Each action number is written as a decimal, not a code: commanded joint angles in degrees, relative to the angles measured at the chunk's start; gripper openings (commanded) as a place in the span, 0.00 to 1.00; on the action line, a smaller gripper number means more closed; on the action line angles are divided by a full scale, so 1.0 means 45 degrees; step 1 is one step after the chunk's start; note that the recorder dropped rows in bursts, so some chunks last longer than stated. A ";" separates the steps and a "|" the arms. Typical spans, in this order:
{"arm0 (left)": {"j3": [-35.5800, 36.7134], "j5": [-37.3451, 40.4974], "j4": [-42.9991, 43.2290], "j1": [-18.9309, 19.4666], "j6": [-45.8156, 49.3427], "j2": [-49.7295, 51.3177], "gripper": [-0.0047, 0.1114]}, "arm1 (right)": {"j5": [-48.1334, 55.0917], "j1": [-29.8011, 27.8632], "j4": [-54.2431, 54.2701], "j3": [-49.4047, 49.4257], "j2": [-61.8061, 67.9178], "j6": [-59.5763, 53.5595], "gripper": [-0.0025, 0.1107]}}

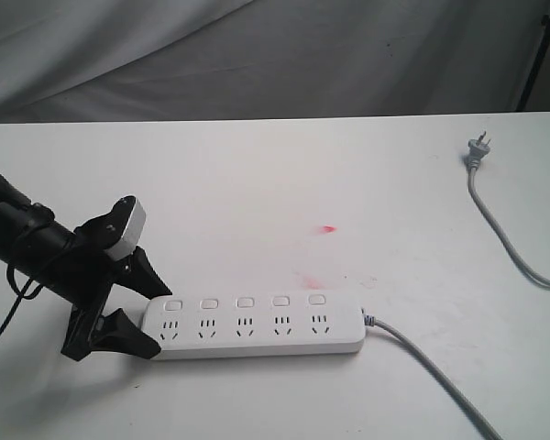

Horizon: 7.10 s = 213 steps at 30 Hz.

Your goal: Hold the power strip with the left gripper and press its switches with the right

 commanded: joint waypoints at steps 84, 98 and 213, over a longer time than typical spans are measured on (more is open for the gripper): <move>-0.0016 0.0083 0.0153 -0.0080 0.0069 0.0044 0.47 | 0.0061 -0.0084 -0.0191 0.0033 -0.0034 0.0036 0.02; -0.0016 0.0035 0.0041 -0.0080 0.0069 0.0044 0.74 | 0.0061 -0.0084 -0.0191 0.0033 -0.0034 0.0036 0.02; -0.0016 -0.7441 1.2107 -0.0080 -2.6778 -1.5810 0.04 | 0.0061 -0.0084 -0.0191 0.0033 -0.0034 0.0036 0.02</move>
